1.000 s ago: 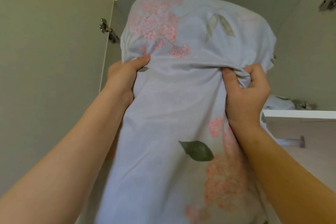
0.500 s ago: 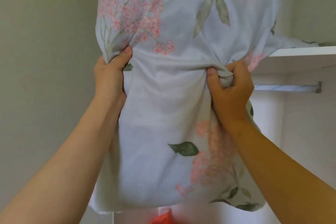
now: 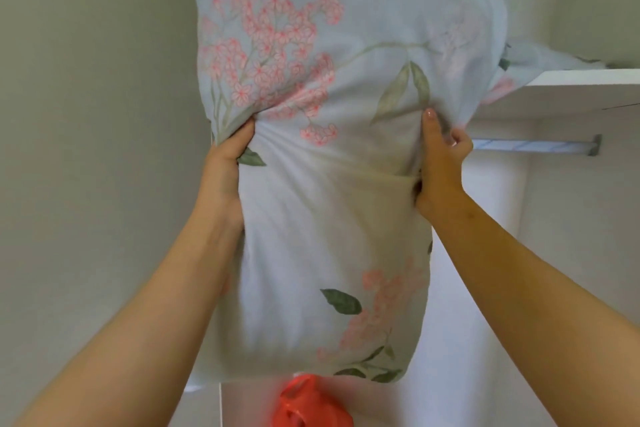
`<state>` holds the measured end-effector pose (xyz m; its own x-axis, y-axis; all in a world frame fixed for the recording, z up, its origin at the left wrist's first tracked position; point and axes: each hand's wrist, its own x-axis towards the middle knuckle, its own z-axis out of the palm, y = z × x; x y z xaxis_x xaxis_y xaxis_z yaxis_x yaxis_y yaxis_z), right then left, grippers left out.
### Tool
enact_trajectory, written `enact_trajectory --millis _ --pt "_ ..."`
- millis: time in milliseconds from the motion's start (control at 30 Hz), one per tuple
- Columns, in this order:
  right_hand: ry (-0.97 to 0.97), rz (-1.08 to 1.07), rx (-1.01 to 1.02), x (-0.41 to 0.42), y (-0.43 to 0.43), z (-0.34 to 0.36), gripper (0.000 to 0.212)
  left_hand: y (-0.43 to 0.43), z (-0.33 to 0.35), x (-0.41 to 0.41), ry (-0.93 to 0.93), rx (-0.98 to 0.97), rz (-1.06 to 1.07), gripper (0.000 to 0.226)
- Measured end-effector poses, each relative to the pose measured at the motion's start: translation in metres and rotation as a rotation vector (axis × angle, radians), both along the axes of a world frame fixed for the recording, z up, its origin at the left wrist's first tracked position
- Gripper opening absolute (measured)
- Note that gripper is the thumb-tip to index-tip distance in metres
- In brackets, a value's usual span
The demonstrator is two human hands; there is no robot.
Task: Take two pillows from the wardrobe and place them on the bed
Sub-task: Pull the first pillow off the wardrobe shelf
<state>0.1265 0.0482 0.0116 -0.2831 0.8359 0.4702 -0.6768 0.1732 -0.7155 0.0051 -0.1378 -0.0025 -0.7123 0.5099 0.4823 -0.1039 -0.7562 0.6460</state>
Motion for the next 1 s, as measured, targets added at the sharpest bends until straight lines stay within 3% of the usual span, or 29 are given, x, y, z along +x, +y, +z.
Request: enact_trajectory --millis 200,333,400,500,600,733,933,1000 --pt "-0.098 0.053 0.06 0.013 -0.009 0.005 0.066 -0.01 -0.009 -0.017 0.172 -0.046 0.141 0.062" --pt "-0.095 0.07 0.126 0.018 -0.02 -0.008 0.048 -0.022 -0.017 -0.025 0.146 -0.082 0.037 0.111" --pt "-0.069 0.082 0.18 0.021 -0.027 -0.016 0.047 -0.027 -0.022 -0.029 0.14 -0.133 -0.013 0.115" --pt "-0.068 0.071 0.249 0.025 -0.035 -0.031 0.047 -0.033 -0.034 -0.026 0.15 -0.168 -0.079 0.096" --pt "-0.092 0.03 0.26 0.029 -0.041 -0.051 0.037 -0.04 -0.048 -0.019 0.157 -0.19 -0.128 0.058" --pt "-0.17 0.016 0.216 0.03 -0.044 -0.08 0.048 -0.045 -0.069 -0.015 0.068 -0.303 -0.1 0.017" --pt "-0.216 0.02 0.158 0.027 -0.044 -0.118 0.053 -0.052 -0.091 -0.021 -0.002 -0.421 -0.069 0.015" --pt "-0.233 0.016 0.137 0.026 -0.042 -0.128 0.042 -0.052 -0.095 -0.023 -0.03 -0.373 -0.096 0.031"
